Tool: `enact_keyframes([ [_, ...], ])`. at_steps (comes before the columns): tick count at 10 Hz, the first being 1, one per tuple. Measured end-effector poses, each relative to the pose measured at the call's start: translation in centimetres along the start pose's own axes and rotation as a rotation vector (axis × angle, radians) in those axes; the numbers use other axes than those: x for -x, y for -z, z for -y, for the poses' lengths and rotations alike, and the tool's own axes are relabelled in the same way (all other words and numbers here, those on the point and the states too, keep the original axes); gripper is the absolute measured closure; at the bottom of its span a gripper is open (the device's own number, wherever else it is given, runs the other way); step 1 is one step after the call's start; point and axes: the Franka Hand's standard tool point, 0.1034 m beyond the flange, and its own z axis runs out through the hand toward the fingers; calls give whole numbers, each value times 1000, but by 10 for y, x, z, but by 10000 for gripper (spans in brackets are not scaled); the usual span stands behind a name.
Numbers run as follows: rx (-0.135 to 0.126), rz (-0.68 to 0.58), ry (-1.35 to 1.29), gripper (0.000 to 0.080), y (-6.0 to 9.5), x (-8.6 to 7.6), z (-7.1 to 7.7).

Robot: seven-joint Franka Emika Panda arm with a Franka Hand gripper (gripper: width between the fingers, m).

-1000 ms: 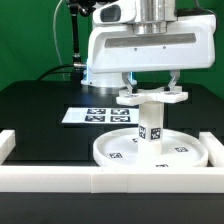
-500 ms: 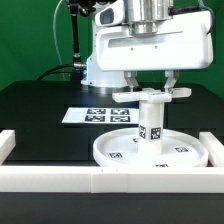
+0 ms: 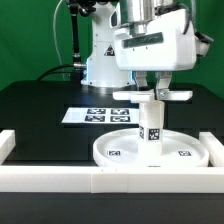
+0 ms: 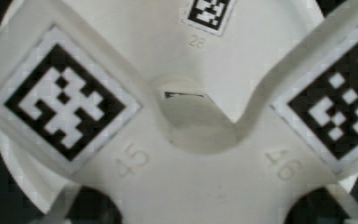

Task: Assemble round table

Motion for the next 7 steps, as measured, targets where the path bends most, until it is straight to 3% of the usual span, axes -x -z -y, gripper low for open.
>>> enact_keyframes([
  [6, -6, 23, -312, 357, 0, -1, 0],
  [7, -6, 24, -299, 282, 0, 0, 0],
])
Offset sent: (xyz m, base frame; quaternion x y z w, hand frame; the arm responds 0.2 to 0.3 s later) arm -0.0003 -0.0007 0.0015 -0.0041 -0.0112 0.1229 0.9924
